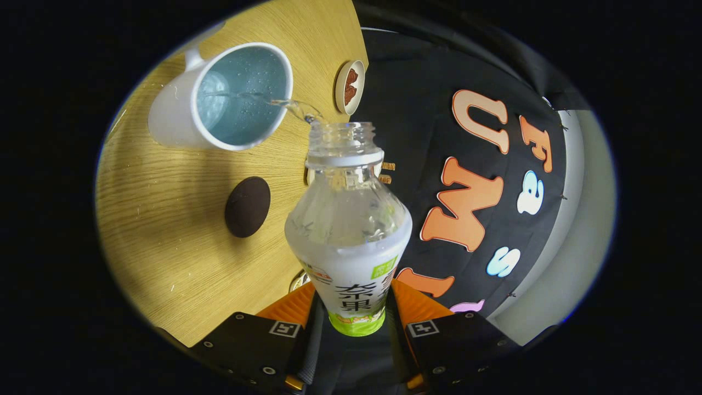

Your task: Take the bottle from table, then pour the juice into the cup, finally place the bottle on the coaster

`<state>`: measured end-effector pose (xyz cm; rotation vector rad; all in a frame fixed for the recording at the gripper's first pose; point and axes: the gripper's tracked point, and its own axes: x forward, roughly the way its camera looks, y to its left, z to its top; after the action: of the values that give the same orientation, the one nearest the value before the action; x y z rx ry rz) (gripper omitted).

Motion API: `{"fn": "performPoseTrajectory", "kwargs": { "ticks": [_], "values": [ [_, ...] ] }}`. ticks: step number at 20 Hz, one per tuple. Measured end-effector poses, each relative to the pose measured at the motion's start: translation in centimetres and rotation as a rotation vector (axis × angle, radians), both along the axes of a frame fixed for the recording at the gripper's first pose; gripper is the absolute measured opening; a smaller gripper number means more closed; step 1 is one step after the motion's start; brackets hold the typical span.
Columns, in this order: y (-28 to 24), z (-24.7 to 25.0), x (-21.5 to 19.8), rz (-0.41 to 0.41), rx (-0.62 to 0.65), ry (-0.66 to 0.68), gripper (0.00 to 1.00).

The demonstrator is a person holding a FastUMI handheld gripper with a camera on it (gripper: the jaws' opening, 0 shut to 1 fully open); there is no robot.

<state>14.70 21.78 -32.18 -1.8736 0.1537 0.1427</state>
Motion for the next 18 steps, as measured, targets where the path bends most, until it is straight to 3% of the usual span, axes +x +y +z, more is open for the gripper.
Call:
{"fn": "performPoseTrajectory", "kwargs": {
  "ticks": [18],
  "values": [
    [0.71,0.99,-0.23,0.007,-0.052,0.011,0.56]
  ]
}}
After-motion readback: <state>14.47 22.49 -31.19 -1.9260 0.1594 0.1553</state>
